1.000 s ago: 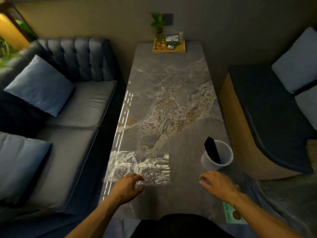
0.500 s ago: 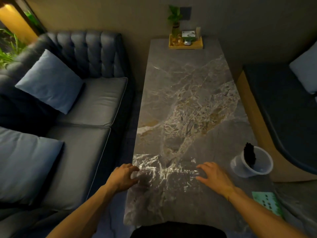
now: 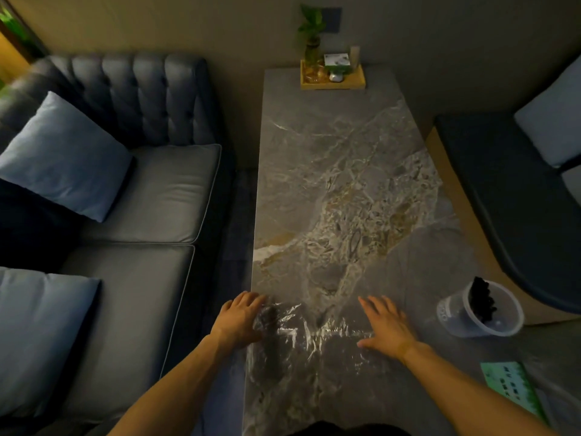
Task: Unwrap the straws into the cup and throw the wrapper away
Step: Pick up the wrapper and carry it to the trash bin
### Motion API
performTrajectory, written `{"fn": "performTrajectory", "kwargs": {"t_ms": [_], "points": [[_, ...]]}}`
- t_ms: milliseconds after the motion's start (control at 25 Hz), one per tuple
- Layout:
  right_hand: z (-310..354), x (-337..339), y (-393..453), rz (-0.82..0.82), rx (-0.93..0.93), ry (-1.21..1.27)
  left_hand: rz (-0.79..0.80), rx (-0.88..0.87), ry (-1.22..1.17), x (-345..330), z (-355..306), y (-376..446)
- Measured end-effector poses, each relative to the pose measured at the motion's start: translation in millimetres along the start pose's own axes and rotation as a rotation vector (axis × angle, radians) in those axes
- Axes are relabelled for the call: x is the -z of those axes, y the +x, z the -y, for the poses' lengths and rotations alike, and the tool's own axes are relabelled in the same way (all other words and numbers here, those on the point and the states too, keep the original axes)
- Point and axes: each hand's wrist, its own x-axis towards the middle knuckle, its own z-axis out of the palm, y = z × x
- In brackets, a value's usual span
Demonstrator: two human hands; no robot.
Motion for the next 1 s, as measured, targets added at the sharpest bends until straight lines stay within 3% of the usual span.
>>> {"fn": "performTrajectory", "kwargs": {"t_ms": [560,800,1000], "points": [[11,-8,-3,-0.167,-0.003,0.088,-0.096,0.021,-0.02,-15,-8,-4],[8,3,-26,-0.139,-0.05,0.932,-0.084,-0.008,-0.03,-12,-6,-12],[1,22,-70,-0.237,0.025,1.144,0.097,-0.183,-0.163,11,-43,-11]]}}
